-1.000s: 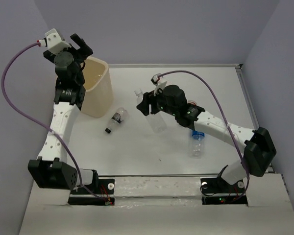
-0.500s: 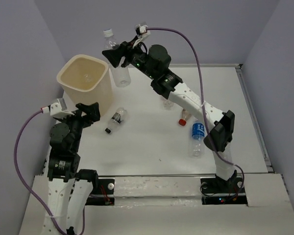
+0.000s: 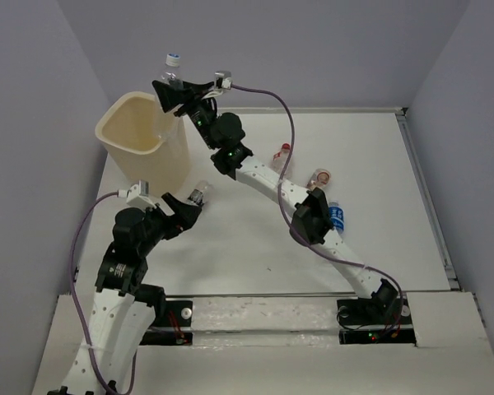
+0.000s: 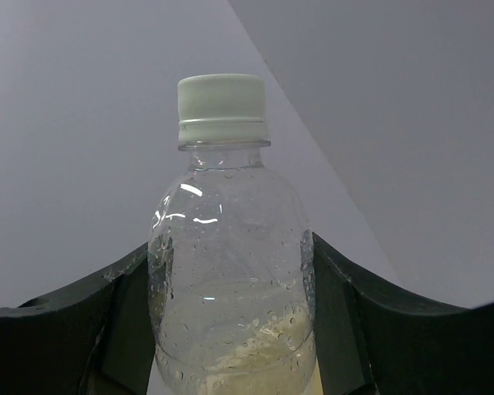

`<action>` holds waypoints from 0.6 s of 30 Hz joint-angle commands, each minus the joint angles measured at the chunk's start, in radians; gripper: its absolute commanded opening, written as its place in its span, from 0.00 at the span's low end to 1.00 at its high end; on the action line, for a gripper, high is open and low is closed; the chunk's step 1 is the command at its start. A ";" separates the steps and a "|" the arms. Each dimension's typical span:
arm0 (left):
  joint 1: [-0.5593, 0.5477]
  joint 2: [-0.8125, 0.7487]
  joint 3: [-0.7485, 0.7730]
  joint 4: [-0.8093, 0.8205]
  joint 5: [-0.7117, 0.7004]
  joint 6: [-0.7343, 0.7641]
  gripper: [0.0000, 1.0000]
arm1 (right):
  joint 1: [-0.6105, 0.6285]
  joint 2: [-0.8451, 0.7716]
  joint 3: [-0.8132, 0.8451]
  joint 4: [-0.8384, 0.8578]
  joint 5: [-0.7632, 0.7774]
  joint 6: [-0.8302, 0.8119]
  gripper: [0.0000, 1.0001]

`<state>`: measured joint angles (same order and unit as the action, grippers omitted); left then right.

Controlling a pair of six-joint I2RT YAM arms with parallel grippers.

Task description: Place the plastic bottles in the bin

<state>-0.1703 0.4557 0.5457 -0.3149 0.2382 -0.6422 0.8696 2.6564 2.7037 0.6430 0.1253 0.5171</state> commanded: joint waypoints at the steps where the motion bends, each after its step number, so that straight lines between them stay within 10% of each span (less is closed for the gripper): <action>1: -0.012 0.015 -0.096 0.082 0.118 -0.096 0.99 | 0.012 -0.021 0.041 0.132 0.203 0.085 0.15; 18: -0.018 -0.002 -0.121 0.137 -0.073 -0.111 0.99 | 0.040 0.108 0.054 0.086 0.284 0.058 0.23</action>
<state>-0.1818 0.4465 0.4244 -0.2390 0.1970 -0.7570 0.8932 2.7296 2.7369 0.7353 0.3714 0.6201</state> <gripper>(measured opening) 0.989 0.667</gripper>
